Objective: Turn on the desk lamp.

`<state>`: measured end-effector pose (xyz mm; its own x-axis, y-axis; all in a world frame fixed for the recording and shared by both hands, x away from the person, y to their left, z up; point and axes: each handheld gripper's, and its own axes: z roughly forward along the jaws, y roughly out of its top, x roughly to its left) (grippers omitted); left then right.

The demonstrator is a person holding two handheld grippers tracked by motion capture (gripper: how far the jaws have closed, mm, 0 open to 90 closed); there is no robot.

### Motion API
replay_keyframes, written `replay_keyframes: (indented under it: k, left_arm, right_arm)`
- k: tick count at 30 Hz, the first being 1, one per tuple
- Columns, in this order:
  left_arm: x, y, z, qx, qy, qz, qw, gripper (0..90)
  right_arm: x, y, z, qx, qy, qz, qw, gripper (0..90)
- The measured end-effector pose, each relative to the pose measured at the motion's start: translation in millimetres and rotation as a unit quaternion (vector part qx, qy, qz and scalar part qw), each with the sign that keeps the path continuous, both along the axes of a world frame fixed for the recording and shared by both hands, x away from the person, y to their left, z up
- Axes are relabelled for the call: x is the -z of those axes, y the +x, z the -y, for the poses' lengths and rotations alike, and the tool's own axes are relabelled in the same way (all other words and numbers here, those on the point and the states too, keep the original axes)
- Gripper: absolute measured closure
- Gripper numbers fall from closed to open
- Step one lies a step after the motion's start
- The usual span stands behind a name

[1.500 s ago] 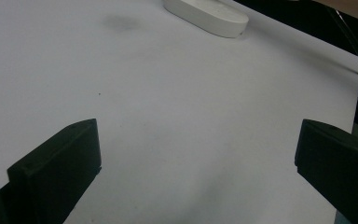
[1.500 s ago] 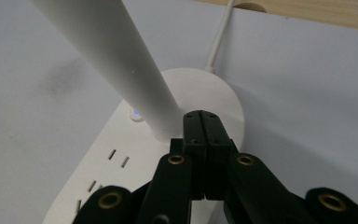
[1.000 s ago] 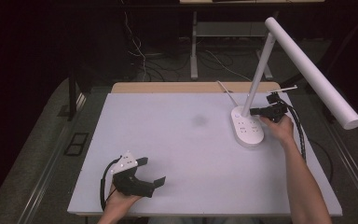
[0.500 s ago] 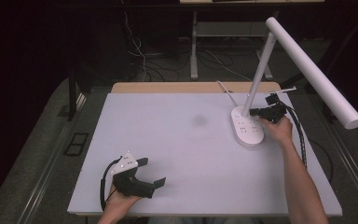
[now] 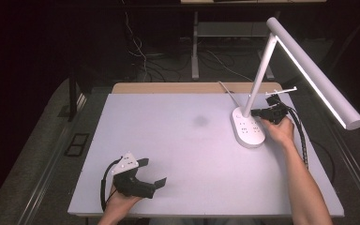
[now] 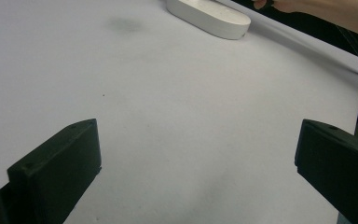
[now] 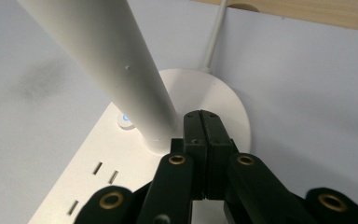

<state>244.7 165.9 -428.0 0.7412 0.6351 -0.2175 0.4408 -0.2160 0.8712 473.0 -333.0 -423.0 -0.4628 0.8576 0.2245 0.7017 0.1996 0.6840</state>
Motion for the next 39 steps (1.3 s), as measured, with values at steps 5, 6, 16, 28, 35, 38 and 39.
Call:
replay_keyframes:
  k: [5, 6, 16, 28, 35, 38, 39]
  left_arm:
    - [-0.3, -0.7, 0.2, -0.001, 0.0, 0.001, 1.0, 0.0]
    - [-0.4, -0.8, 0.3, 0.0, 0.0, 0.002, 1.0, 0.0]
    - [-0.6, -1.3, 1.7, 0.003, 0.001, 0.004, 1.0, 0.0]
    - [-0.8, -2.1, 2.8, 0.004, 0.003, 0.004, 1.0, 0.0]
    - [-1.3, -2.0, 2.3, 0.004, 0.004, 0.005, 1.0, 0.0]
    - [-1.3, -2.1, 2.3, 0.005, 0.003, 0.005, 1.0, 0.0]
    - [-1.4, -2.3, 2.5, 0.005, 0.004, 0.005, 1.0, 0.0]
  right_arm:
    - [-3.9, -2.3, 1.6, 0.007, 0.004, 0.0, 1.0, 90.0]
    - [-5.2, -2.9, 2.3, 0.007, 0.003, 0.003, 1.0, 90.0]
    - [-17.9, -14.9, 10.2, 0.009, -0.001, 0.011, 0.9999, 90.0]
    - [-20.9, -45.8, 14.1, 0.008, 0.018, 0.017, 0.9997, 89.9]
    - [-28.0, -64.1, 13.9, 0.002, 0.037, 0.026, 0.999, 89.8]
    - [-33.1, -74.8, 12.8, -0.003, 0.044, 0.027, 0.9987, 85.4]
    - [-33.1, -74.8, 12.8, -0.003, 0.044, 0.027, 0.9987, 85.4]
